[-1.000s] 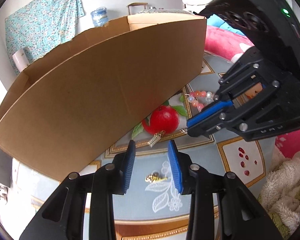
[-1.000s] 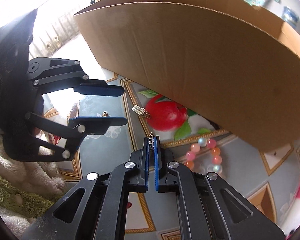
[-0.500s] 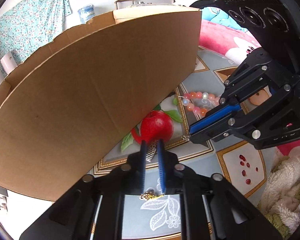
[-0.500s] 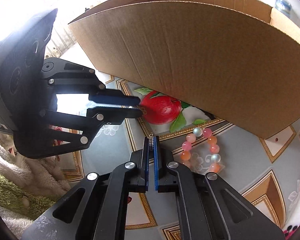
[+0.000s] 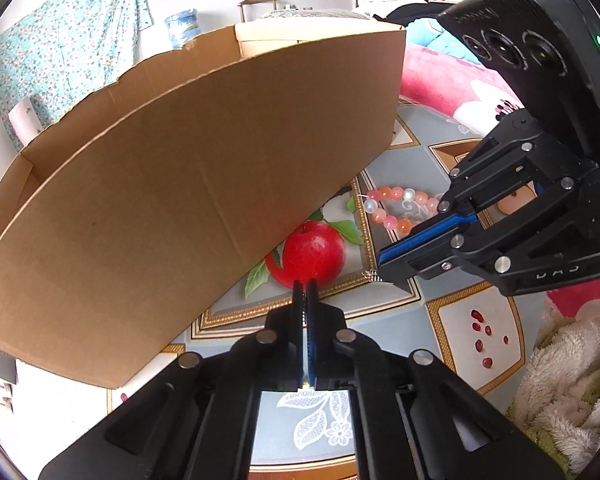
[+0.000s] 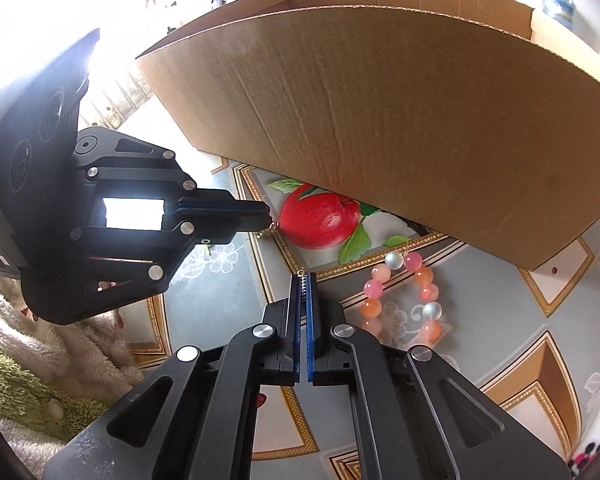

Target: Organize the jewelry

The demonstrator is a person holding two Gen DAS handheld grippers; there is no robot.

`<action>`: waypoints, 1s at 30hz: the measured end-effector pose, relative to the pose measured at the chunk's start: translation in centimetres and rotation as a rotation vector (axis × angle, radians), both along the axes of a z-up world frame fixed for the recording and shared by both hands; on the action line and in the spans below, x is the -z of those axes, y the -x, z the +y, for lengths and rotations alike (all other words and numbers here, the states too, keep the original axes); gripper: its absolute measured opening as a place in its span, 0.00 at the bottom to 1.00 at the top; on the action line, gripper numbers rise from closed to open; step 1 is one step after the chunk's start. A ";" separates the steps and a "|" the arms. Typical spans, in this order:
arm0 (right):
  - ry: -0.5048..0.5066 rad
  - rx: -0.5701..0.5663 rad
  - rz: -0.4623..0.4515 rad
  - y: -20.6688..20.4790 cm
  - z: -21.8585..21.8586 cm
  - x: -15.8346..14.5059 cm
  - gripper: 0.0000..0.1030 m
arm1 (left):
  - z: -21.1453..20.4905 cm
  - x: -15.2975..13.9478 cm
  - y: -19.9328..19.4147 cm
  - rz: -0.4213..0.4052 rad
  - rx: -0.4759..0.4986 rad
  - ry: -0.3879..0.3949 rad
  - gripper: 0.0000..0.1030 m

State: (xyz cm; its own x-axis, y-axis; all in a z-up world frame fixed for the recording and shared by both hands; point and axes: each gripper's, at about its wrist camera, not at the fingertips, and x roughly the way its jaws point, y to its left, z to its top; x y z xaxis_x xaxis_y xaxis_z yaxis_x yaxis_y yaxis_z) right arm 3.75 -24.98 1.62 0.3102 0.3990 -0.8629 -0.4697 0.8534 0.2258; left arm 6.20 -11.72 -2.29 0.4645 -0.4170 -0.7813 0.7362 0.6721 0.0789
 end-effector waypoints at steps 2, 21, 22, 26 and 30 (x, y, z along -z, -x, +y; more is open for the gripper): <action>0.004 -0.002 -0.003 0.2 0.1 -0.2 0.00 | 0.5 -0.3 0.2 0.001 -0.010 0.007 0.01; 0.107 -0.025 -0.065 1.6 2.2 -1.1 0.17 | 2.4 -2.2 1.2 -0.023 -0.057 0.043 0.01; 0.120 -0.026 -0.071 1.7 2.3 -1.1 0.15 | 2.4 -2.2 1.3 -0.024 -0.058 0.043 0.01; 0.142 -0.024 -0.073 1.8 2.8 -1.2 0.03 | 2.4 -2.2 1.3 -0.026 -0.061 0.045 0.01; 0.139 -0.019 -0.085 2.2 3.1 -1.6 0.00 | 2.6 -2.5 1.5 -0.029 -0.066 0.053 0.01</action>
